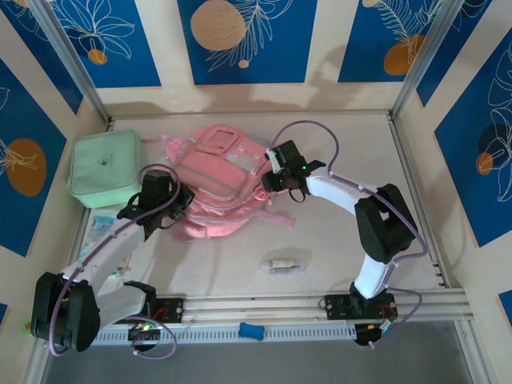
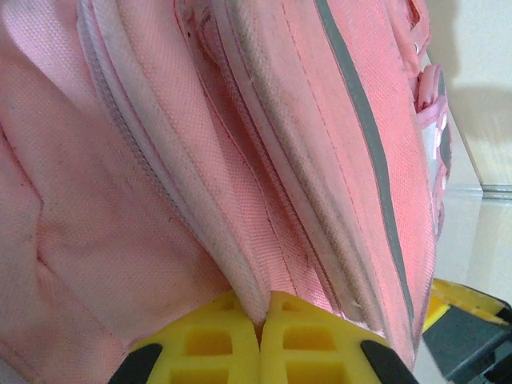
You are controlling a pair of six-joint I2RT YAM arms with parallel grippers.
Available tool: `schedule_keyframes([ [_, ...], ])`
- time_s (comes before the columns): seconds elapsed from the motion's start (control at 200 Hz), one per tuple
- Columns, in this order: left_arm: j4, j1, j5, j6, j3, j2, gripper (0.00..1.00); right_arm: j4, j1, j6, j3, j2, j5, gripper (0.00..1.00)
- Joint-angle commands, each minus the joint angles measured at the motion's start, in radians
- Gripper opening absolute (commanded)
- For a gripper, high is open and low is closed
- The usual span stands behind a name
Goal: Pack the student bag
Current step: Zip the student bag at the top-center of the table.
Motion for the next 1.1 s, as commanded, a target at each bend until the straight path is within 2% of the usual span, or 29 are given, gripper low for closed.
schedule_keyframes([
  [0.0, 0.002, 0.019, -0.020, 0.048, 0.044, 0.002, 0.00, -0.060, -0.028, 0.055, 0.015, 0.001, 0.047, 0.44],
  [0.065, 0.003, 0.020, -0.020, 0.045, 0.041, -0.002, 0.00, -0.067, -0.032, 0.047, 0.013, -0.010, 0.035, 0.42],
  [0.14, 0.006, 0.022, -0.020, 0.050, 0.043, -0.005, 0.00, -0.039, -0.020, 0.008, -0.013, -0.041, -0.036, 0.41],
  [0.24, -0.003, 0.024, -0.018, 0.056, 0.052, -0.004, 0.00, 0.030, 0.009, -0.042, -0.072, -0.096, -0.129, 0.45],
  [0.57, 0.001, 0.033, 0.012, 0.061, 0.062, -0.001, 0.00, 0.161, 0.023, -0.293, -0.121, -0.077, -0.325, 0.45],
  [0.665, -0.004, 0.035, 0.019, 0.074, 0.072, 0.006, 0.00, 0.177, 0.019, -0.343, -0.111, -0.054, -0.332, 0.46],
  [0.955, 0.001, 0.041, 0.041, 0.079, 0.087, 0.029, 0.00, 0.217, 0.015, -0.454, -0.148, -0.048, -0.459, 0.50],
  [1.096, 0.003, 0.043, 0.040, 0.076, 0.087, 0.028, 0.00, 0.251, 0.006, -0.452, -0.194, -0.075, -0.429, 0.51],
])
